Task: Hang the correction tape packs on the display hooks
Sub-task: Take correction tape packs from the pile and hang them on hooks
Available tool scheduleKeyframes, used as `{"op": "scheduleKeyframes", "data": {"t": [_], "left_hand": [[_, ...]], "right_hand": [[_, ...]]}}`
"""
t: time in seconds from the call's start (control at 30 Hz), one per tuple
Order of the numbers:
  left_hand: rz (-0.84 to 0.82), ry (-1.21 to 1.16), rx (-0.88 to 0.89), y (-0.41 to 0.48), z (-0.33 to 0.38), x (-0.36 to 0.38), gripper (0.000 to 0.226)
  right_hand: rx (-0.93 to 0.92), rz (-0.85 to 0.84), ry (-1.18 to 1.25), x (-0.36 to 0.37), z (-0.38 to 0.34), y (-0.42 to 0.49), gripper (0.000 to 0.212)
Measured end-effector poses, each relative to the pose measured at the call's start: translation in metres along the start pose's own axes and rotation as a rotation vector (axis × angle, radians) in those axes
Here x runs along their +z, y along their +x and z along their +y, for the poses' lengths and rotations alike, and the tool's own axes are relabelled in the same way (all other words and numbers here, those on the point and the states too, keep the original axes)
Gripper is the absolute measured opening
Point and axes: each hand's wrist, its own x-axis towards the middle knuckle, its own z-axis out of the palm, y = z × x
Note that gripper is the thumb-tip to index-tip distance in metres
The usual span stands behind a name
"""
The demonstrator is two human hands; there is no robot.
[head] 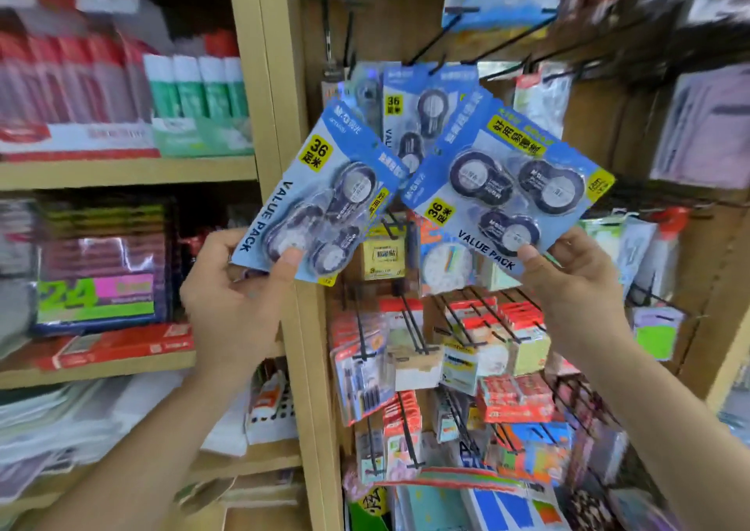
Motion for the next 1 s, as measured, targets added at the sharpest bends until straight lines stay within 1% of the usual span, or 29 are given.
{"op": "scheduleKeyframes", "data": {"t": [0.03,0.07,0.13,0.2,0.27,0.43,0.53,0.63,0.7,0.8,0.9,1.0], "left_hand": [[0.005,0.006,0.024,0.008,0.000,0.004,0.031],[0.010,0.012,0.041,0.016,0.000,0.008,0.033],[0.025,0.003,0.070,0.032,0.000,0.015,0.035],[0.057,-0.016,0.099,0.049,0.001,0.024,0.031],[0.088,-0.027,0.107,0.063,0.001,0.035,0.025],[0.124,0.123,0.203,0.084,-0.003,0.059,0.028],[0.168,0.182,0.303,0.096,-0.007,0.071,0.025],[0.184,0.213,0.349,0.109,-0.012,0.080,0.029],[0.193,0.268,0.445,0.116,-0.019,0.083,0.032],[0.198,0.327,0.546,0.118,-0.024,0.085,0.029],[0.208,0.304,0.533,0.115,-0.029,0.084,0.032],[0.211,0.298,0.521,0.115,-0.031,0.082,0.035]], "right_hand": [[0.010,0.002,0.022,0.001,-0.004,0.007,0.031],[0.031,0.003,0.046,0.001,-0.007,0.014,0.028],[0.078,0.006,0.069,0.004,-0.011,0.027,0.014],[0.101,0.021,0.100,0.008,-0.015,0.038,0.021],[0.122,0.012,0.127,0.013,-0.019,0.046,0.019],[0.175,0.019,0.191,0.026,-0.023,0.068,0.018],[0.220,0.024,0.207,0.034,-0.026,0.077,0.009],[0.239,0.010,0.247,0.040,-0.029,0.084,0.018],[0.236,-0.001,0.262,0.043,-0.034,0.087,0.028],[0.237,-0.019,0.231,0.046,-0.035,0.091,0.028],[0.247,-0.011,0.236,0.047,-0.034,0.094,0.032],[0.234,0.008,0.271,0.048,-0.037,0.094,0.027]]}}
